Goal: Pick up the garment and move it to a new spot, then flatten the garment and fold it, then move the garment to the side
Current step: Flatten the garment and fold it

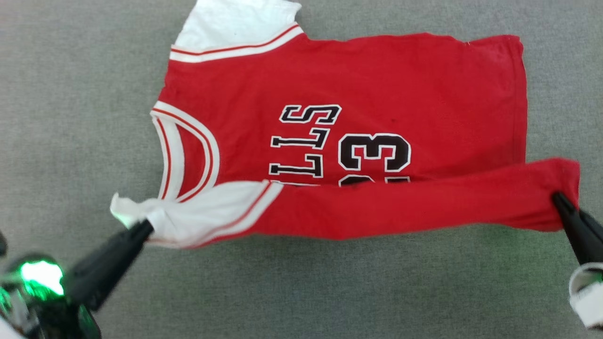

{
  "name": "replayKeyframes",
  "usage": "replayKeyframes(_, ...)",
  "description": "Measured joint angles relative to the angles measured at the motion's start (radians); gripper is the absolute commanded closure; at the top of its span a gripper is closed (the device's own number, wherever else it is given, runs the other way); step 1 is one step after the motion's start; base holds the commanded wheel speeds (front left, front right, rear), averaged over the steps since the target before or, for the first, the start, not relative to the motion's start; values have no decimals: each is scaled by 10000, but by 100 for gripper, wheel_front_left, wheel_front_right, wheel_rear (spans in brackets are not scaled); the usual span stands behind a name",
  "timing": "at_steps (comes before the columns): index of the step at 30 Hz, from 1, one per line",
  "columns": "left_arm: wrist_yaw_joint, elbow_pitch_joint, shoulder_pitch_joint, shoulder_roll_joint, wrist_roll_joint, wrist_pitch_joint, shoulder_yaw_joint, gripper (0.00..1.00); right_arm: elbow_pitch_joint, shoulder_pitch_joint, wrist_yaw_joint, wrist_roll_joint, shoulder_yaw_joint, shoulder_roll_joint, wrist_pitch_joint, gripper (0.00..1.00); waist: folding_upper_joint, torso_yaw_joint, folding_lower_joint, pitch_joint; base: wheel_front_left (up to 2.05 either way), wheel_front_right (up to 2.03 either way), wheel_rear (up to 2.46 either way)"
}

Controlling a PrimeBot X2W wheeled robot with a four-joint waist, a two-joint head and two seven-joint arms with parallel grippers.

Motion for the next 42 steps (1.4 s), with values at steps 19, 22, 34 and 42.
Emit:
replayKeyframes(19,2,4134,-3941,-1187,-173,2654,-711,100,2493,-1956,0,-1342,1085,4,-834,100,0,-391,0,1240,0,0,0)
replayKeyframes(22,0,4623,-4109,-1133,82,2474,-1083,100,2750,-2216,0,-1505,1285,-6,-1099,100,0,-485,0,1446,0,0,0)
replayKeyframes(34,-4,5419,-5146,-437,784,1179,-3227,0,3327,-2530,4,-1638,1653,-19,-2061,6,0,-698,0,1588,0,0,0)
replayKeyframes(42,0,5542,-5720,840,1586,512,-4803,0,2836,-2354,0,-1735,1103,0,-2065,0,0,-660,0,850,0,0,0)
